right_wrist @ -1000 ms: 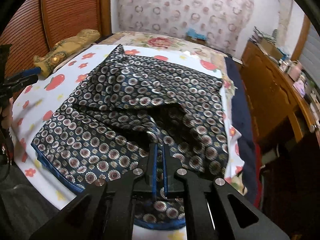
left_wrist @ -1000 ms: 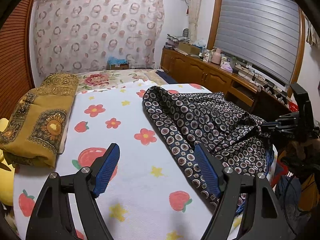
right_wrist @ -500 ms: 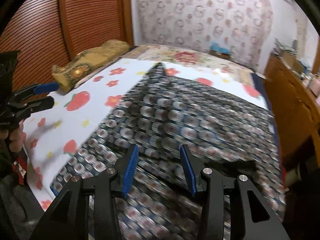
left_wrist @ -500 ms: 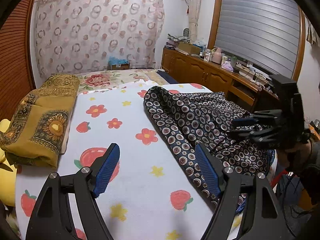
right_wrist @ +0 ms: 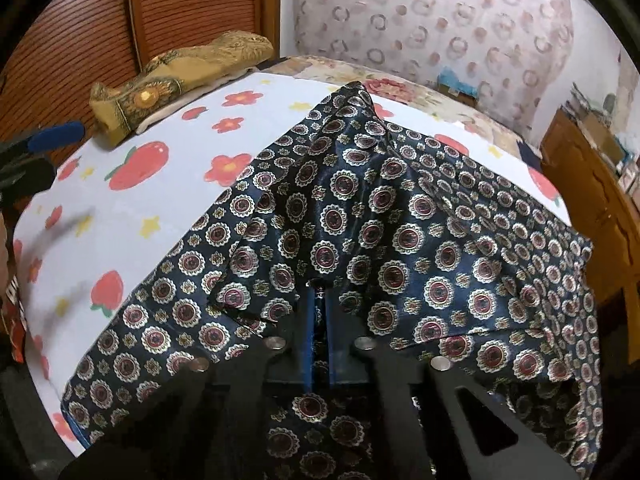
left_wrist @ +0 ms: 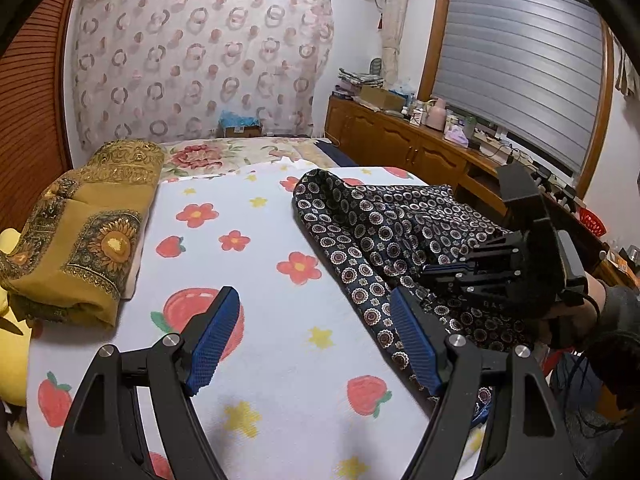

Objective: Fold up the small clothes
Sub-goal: 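Lift the robe with the right gripper and spread it flat on the sheet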

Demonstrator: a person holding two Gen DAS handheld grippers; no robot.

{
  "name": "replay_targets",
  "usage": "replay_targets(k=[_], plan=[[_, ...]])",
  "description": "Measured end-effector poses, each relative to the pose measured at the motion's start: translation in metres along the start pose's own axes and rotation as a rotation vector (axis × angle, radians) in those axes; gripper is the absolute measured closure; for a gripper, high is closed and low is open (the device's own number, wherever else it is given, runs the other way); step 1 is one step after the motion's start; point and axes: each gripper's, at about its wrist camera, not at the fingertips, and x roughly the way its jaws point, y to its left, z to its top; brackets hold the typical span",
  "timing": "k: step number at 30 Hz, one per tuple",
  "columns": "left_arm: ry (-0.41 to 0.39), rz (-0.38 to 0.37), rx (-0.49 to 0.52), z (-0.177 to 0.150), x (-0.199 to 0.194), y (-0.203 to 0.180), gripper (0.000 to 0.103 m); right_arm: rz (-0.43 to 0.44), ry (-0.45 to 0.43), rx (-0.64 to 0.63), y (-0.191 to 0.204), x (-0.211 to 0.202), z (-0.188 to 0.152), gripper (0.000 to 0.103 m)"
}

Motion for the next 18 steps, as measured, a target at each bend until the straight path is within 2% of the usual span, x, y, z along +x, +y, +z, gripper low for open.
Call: replay_targets(k=[6, 12, 18], plan=[[0.006, -0.005, 0.007, -0.002, 0.004, -0.003, 0.025, -0.025, -0.073, 0.01, -0.02, -0.044, 0.01, 0.101], [0.025, -0.024, 0.03, 0.004, 0.017, -0.011, 0.025, -0.176, -0.156, 0.023, -0.075, -0.088, 0.04, 0.101], [0.056, -0.053, 0.059, 0.015, 0.036, -0.024, 0.025, -0.35, -0.111, 0.049, -0.145, -0.069, 0.07, 0.101]])
